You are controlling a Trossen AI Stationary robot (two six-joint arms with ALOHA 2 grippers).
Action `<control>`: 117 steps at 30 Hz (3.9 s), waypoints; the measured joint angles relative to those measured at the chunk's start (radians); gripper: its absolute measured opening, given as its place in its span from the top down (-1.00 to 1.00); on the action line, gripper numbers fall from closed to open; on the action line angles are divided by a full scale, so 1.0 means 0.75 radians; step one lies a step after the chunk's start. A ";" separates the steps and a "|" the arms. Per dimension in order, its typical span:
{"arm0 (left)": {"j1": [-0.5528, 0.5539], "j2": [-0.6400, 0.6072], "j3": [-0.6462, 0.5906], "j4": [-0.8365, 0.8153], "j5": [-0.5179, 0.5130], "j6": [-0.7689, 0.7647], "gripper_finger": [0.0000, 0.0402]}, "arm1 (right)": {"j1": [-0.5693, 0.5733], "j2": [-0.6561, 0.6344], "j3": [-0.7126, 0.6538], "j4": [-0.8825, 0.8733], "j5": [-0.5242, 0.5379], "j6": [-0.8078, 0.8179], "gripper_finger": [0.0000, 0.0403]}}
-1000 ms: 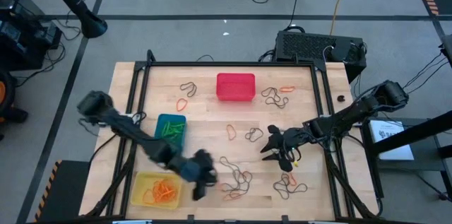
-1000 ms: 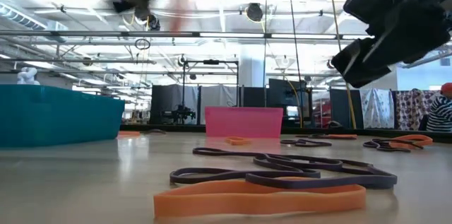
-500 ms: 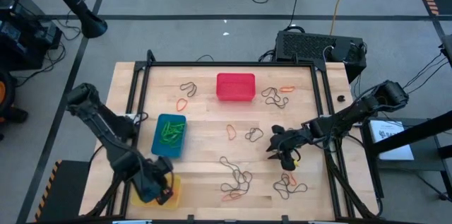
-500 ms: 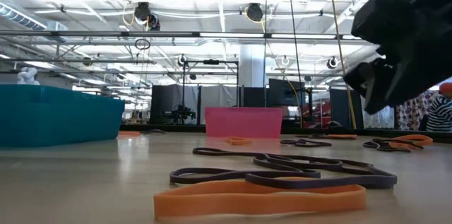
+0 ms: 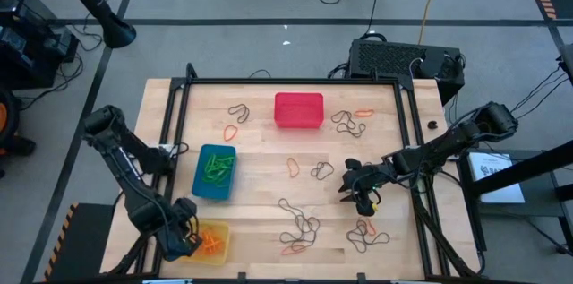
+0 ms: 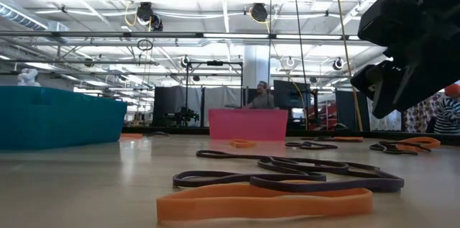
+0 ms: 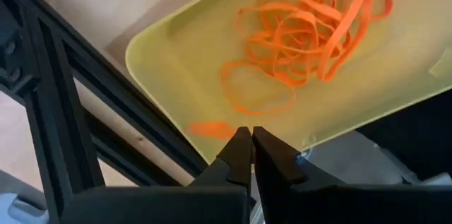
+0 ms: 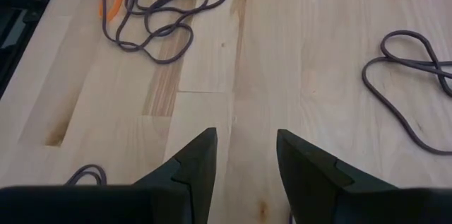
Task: Sort rubber bands into baskets
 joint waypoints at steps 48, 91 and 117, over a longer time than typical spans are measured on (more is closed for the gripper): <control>0.655 0.543 -0.173 1.552 -0.834 2.079 0.39 | -0.146 -0.002 0.243 -1.091 0.354 0.554 0.30; 0.884 0.820 -0.171 2.419 -0.553 2.445 0.39 | -0.034 -0.005 0.187 -0.937 -0.071 0.615 0.30; 0.897 1.234 0.413 2.401 -0.588 2.692 0.39 | 0.172 -0.193 0.187 -0.544 0.100 0.478 0.30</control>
